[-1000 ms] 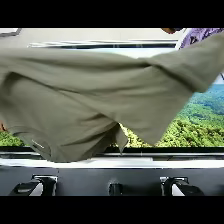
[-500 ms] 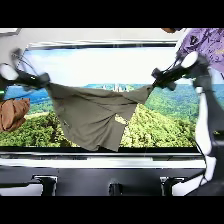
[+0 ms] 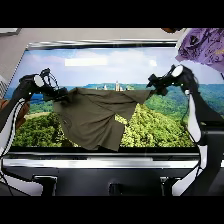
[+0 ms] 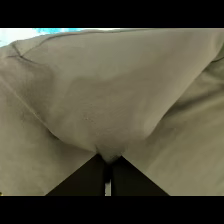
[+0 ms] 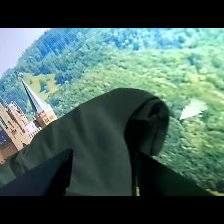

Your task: Fold the clothes and pants, and hang the long-sleeved shirts on hangers.

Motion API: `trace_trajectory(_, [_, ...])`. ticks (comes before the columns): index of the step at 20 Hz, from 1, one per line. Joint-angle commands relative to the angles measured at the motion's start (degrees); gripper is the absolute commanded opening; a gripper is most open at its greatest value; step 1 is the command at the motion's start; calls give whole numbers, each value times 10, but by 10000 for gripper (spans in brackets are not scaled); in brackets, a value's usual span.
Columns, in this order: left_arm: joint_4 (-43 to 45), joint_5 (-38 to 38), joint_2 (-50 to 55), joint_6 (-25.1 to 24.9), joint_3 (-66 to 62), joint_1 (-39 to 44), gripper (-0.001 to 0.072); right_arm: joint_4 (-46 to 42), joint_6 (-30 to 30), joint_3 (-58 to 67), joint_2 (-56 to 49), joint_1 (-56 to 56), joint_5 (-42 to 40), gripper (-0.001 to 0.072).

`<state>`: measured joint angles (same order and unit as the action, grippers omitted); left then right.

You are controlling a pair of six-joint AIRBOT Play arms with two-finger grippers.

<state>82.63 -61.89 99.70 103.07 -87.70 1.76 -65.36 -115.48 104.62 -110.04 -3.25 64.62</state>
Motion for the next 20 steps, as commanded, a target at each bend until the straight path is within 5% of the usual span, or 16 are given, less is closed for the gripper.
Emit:
trace_trajectory(1, [0,-16,1,0,-1,1,15,12,97,0,47,-65,98,521])
trace_trajectory(5, [1,-42,-1,0,-1,0,15,45,189,-79,111,-123,184,546])
trace_trajectory(10, [0,-58,-1,0,-1,0,16,258,301,-330,165,-78,105,593])
trace_trajectory(20, [0,-63,-1,0,-1,0,16,273,276,-401,127,78,-50,592])
